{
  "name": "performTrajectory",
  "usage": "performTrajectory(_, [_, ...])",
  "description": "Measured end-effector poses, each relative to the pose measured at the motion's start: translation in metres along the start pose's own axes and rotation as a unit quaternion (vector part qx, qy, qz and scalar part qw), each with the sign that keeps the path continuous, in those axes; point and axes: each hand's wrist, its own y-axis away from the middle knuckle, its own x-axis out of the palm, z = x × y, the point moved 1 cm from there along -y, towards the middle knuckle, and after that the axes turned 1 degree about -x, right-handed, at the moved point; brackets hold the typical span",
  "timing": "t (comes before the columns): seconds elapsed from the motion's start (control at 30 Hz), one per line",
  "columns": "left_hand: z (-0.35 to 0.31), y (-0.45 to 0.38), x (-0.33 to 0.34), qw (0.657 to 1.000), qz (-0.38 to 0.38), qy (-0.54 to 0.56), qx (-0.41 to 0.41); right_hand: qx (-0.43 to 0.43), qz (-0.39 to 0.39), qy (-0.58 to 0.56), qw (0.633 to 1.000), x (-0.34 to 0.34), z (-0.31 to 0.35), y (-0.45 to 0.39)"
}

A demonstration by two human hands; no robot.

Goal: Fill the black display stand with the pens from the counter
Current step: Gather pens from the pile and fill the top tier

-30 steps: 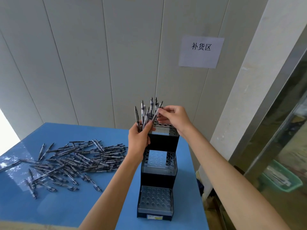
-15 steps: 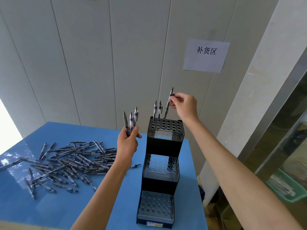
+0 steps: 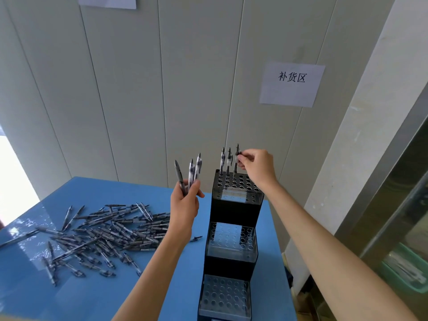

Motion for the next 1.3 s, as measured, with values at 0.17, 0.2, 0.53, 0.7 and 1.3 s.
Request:
performTrajectory(0.17, [0.001,0.003,0.005,1.000,0.002,0.017,-0.016,0.006,0.004,0.038,0.999,0.004,-0.007,0.014])
performTrajectory(0.2, [0.001,0.004,0.006,1.000,0.005,0.017,-0.017,0.007,0.001,0.045,0.999,0.003,-0.007,0.016])
performTrajectory(0.53, [0.002,0.011,0.033,1.000,0.011,-0.014,0.005,0.119,0.099,-0.208,0.966,-0.016,0.010,0.034])
performTrajectory(0.7, [0.005,0.013,0.049,0.999,0.020,-0.027,0.013,0.139,0.133,-0.266,0.944,-0.020,0.017,0.037])
performTrajectory(1.3, [0.007,0.001,0.031,0.995,0.022,-0.079,-0.054,0.119,-0.088,-0.230,0.962,-0.033,0.010,0.006])
